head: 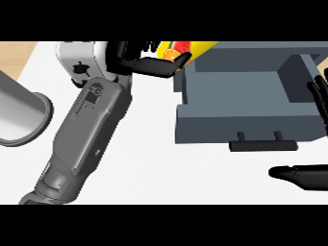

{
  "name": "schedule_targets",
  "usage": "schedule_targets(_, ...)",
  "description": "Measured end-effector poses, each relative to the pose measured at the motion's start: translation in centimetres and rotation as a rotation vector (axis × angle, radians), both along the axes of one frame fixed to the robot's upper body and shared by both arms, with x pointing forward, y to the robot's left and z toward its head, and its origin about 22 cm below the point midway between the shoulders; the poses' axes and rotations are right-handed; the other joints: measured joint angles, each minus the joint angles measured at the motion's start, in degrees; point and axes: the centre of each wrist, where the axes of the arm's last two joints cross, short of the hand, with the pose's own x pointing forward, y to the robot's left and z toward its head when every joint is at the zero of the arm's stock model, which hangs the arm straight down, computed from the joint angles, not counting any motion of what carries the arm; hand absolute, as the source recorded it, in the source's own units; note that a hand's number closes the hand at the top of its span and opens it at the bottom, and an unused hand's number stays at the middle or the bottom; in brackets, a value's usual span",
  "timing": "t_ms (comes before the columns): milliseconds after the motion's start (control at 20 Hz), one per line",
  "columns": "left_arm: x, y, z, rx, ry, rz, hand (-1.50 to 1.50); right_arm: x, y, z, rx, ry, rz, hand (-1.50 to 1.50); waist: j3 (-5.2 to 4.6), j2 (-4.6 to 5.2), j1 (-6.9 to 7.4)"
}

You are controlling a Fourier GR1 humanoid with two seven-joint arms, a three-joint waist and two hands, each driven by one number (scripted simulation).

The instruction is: Pick up the cup, place it into the drawer and close the drawer

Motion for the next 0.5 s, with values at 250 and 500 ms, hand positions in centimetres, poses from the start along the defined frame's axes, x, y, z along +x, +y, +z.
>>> schedule_targets(250, 1.1, -2.9, 2.2, 0.024, 0.055, 0.006, 1.5, 0.3, -0.1, -0.4, 0.008, -0.004, 0.013, -1.5, 0.01, 0.16, -0.58)
schedule_targets(500, 1.6, -4.8, 1.9, 0.041, 0.12, 0.013, 1.5, 0.5, -0.3, -0.5, 0.001, -0.004, 0.018, -1.5, 0.01, 0.25, -1.01)
